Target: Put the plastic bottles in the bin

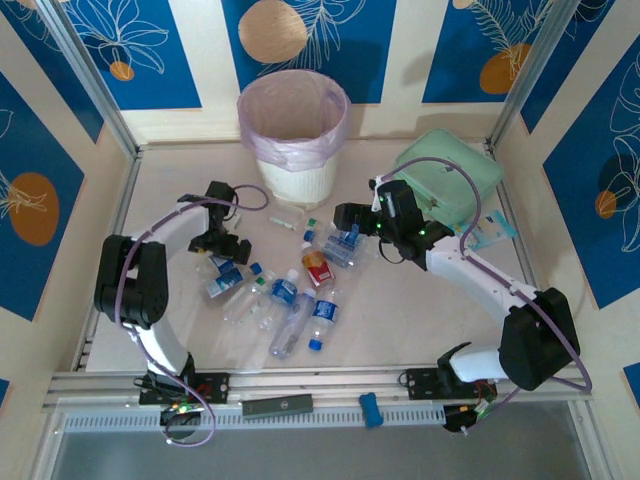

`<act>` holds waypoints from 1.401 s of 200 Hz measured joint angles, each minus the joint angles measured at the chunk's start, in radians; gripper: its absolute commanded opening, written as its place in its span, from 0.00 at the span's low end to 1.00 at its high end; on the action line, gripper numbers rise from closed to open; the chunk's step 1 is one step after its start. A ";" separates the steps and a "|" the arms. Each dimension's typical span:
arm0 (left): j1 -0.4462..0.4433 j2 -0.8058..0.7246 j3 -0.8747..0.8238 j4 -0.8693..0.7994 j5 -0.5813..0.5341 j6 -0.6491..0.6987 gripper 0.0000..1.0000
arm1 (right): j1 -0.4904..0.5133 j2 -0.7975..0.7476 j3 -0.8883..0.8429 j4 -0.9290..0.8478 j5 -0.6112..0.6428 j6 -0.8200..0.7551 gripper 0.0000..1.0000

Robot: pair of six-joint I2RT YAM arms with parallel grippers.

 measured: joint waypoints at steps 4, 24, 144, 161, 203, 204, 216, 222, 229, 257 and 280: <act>0.001 0.003 0.000 0.002 0.000 0.000 0.98 | 0.000 0.000 0.000 -0.001 0.000 0.000 0.99; 0.007 0.016 0.000 0.009 0.000 0.000 0.96 | 0.000 0.000 0.000 -0.004 0.000 0.000 0.99; 0.027 0.043 -0.014 0.056 -0.015 0.000 0.71 | -0.003 -0.024 0.000 -0.033 0.027 0.000 0.99; 0.030 0.043 -0.019 0.064 -0.022 0.001 0.64 | -0.003 -0.030 0.000 -0.036 0.030 0.000 0.99; 0.034 0.040 -0.021 0.079 -0.054 -0.001 0.49 | -0.005 -0.062 -0.007 -0.053 0.038 0.000 0.99; 0.034 0.039 -0.021 0.080 -0.056 0.001 0.48 | -0.005 -0.063 -0.008 -0.053 0.038 0.000 0.99; 0.034 0.034 -0.028 0.092 -0.069 0.000 0.46 | -0.005 -0.076 -0.013 -0.058 0.041 0.000 0.99; 0.035 0.029 -0.034 0.096 -0.075 0.000 0.46 | -0.005 -0.082 -0.017 -0.060 0.042 0.001 0.99; 0.035 0.017 -0.042 0.100 -0.083 0.000 0.45 | -0.005 -0.090 -0.022 -0.060 0.042 0.001 0.99; 0.041 -0.078 -0.066 0.113 -0.100 0.000 0.44 | -0.005 -0.105 -0.042 -0.068 0.041 0.018 0.99; 0.042 -0.190 -0.073 0.140 -0.095 -0.003 0.43 | -0.005 -0.106 -0.068 -0.074 0.036 0.047 0.99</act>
